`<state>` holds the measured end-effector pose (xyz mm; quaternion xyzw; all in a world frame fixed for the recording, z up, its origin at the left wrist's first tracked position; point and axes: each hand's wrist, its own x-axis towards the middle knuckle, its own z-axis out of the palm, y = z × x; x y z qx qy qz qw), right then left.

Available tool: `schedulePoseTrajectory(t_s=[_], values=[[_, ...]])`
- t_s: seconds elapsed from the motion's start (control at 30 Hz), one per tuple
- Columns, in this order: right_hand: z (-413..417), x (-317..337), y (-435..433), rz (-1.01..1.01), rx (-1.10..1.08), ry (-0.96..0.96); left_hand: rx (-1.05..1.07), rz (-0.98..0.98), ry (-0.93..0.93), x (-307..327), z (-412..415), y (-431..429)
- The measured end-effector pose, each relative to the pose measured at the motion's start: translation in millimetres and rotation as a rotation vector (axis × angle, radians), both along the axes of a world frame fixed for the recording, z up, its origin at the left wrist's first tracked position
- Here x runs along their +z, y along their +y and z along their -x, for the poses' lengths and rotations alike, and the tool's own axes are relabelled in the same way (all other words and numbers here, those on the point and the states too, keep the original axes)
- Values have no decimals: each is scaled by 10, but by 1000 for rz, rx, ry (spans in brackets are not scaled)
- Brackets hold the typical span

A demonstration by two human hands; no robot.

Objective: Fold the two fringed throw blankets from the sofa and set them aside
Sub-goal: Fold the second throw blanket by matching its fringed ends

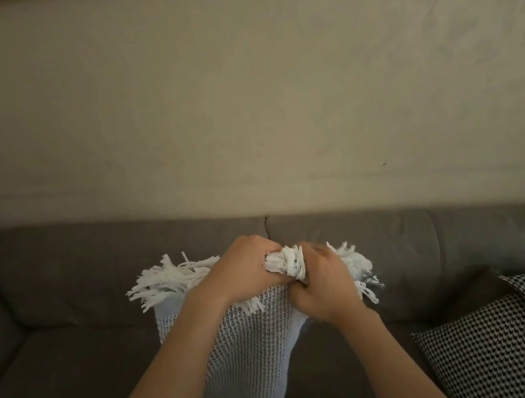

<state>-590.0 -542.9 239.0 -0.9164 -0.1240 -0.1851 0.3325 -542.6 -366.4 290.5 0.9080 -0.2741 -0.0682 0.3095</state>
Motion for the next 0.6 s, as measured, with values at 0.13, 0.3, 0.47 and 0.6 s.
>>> schedulePoseTrajectory(t_s=[0.13,0.3,0.47,0.6], values=[[-77,115,16,116,36,152,103,83,7,-58,-20,165],[-115,216,4,-66,138,270,111,-84,169,-190,-22,424],[-13,412,-26,-316,201,344,121,-293,70,-574,-107,498],[11,565,-139,-460,228,344,169,-198,38,-736,-85,550]])
